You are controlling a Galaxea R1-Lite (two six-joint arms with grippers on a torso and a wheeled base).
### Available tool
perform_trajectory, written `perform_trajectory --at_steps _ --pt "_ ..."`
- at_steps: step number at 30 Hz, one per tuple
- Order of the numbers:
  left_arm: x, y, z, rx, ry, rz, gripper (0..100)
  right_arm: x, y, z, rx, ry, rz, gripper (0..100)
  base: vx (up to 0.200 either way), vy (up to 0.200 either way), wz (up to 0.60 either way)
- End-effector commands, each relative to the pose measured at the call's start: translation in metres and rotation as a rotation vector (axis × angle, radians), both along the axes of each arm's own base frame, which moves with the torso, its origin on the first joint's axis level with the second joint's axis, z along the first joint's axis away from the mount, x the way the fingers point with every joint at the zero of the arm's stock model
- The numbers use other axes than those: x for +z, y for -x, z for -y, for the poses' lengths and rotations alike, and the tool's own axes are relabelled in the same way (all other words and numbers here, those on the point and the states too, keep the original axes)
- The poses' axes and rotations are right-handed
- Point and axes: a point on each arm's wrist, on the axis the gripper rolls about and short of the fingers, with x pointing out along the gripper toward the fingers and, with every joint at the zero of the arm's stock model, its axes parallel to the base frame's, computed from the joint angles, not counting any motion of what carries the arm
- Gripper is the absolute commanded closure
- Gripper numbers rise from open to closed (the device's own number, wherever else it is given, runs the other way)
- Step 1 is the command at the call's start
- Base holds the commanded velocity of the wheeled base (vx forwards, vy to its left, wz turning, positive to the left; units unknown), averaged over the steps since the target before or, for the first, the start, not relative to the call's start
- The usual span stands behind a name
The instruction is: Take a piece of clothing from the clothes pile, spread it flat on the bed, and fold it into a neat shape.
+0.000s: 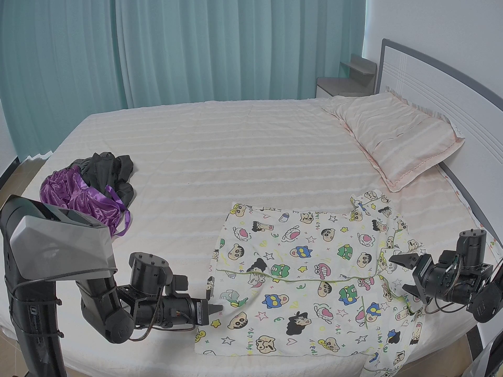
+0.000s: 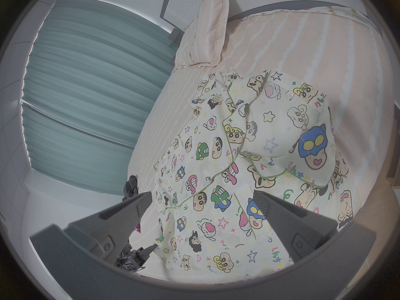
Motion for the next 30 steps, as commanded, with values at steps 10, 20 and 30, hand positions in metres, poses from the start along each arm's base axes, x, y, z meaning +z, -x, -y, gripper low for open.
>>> perform_trajectory --at_steps 10,20,30 --pt "0.000 0.042 0.033 -0.120 -0.052 0.014 100 0.000 0.000 0.000 0.000 0.000 -0.002 0 0.000 0.000 0.00" --pt "-0.005 0.058 0.035 -0.177 -0.083 -0.014 100 0.000 0.000 0.000 0.000 0.000 -0.002 0 0.000 0.000 0.00" --pt "-0.009 0.072 0.030 -0.243 -0.080 -0.069 100 0.000 0.000 0.000 0.000 0.000 -0.002 0 0.000 0.000 0.00"
